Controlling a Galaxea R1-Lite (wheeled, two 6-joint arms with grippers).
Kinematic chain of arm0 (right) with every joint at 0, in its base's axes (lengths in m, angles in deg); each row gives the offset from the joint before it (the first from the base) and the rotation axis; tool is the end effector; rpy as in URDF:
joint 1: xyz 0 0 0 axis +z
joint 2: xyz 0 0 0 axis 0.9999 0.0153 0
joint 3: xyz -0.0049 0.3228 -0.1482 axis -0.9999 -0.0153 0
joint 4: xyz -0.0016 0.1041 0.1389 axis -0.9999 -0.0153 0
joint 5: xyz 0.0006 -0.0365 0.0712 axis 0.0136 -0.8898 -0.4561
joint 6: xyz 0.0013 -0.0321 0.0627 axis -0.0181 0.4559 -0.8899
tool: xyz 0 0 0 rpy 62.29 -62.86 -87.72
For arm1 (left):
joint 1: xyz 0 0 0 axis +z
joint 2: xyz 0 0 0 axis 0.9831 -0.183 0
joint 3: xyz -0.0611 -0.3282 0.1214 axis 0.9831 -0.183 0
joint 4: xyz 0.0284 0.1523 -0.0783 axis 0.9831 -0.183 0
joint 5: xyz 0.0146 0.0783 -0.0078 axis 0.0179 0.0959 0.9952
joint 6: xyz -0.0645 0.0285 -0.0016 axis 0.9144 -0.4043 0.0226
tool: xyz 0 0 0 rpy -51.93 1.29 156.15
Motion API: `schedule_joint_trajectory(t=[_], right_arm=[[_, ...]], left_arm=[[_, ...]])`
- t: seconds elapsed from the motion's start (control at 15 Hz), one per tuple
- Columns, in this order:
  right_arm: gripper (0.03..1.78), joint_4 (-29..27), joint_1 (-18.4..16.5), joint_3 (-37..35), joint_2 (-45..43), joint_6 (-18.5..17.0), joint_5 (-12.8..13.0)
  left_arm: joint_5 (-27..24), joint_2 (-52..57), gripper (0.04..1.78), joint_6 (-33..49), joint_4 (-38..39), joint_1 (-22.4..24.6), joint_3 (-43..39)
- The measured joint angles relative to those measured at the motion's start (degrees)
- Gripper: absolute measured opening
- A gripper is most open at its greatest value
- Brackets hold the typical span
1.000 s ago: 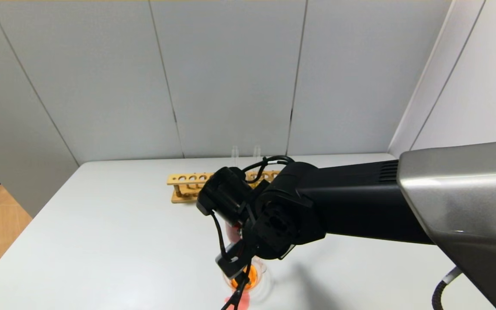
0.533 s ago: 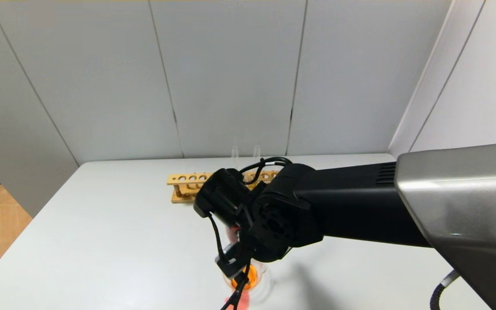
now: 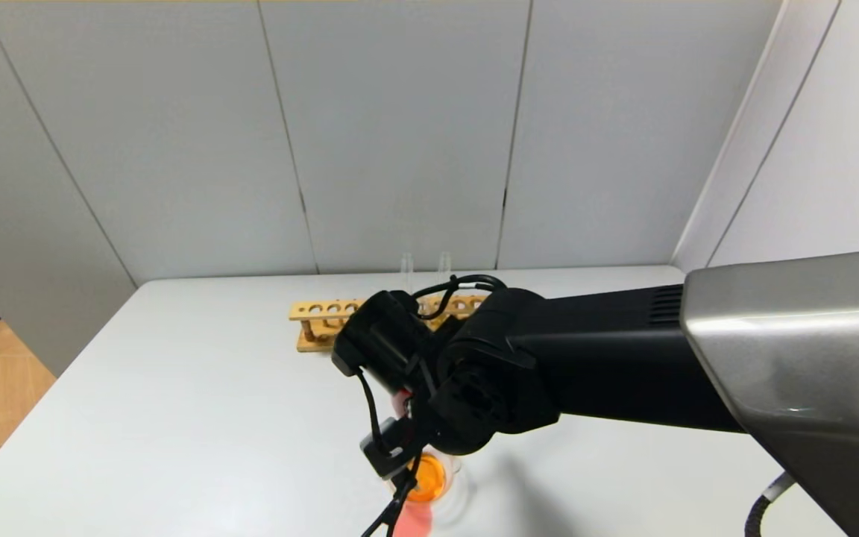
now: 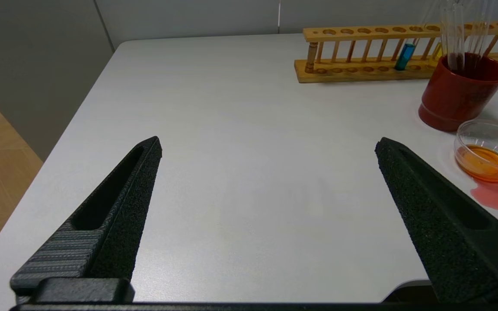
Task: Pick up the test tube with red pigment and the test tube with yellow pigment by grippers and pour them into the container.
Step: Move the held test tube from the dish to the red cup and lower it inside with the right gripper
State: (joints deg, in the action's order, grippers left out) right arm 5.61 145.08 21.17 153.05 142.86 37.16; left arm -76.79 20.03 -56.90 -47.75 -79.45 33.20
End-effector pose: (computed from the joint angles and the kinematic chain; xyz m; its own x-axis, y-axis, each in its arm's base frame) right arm 0.2892 0.3534 0.1410 0.6945 -0.0352 -0.7187 -0.5878 -0.6038 -0.5384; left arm -0.0492 -0.0003 0.0766 1.0000 -0.0027 -0.0021 0.0027 1.0000 -0.0083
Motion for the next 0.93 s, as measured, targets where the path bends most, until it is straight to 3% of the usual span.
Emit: schedule_joint_trajectory(t=[0.13,0.27,0.4,0.53,0.73,0.93], right_arm=[[0.33,3.27,-0.11,-2.28,-1.02,-5.23,-4.12],[0.33,7.62,-0.26,-6.40,-3.08,-12.68,-9.29],[0.33,13.90,-0.56,-12.21,-6.21,-21.31,-14.90],[0.33,23.95,-1.24,-17.91,-9.44,-31.59,-19.38],[0.33,42.50,-2.93,-22.49,-12.74,-48.08,-22.20],[0.33,62.01,-5.00,-24.39,-14.86,-65.85,-21.78]], left_arm=[[0.00,0.00,1.75,0.00,0.00,0.00,0.00],[0.00,0.00,1.75,0.02,0.00,0.00,0.00],[-0.02,0.00,1.75,0.00,0.00,0.00,0.00],[-0.05,0.00,1.75,0.00,-0.02,0.00,0.00],[-0.02,0.00,1.75,0.00,-0.02,0.00,0.00],[-0.02,0.00,1.75,0.00,-0.02,0.00,0.02]])
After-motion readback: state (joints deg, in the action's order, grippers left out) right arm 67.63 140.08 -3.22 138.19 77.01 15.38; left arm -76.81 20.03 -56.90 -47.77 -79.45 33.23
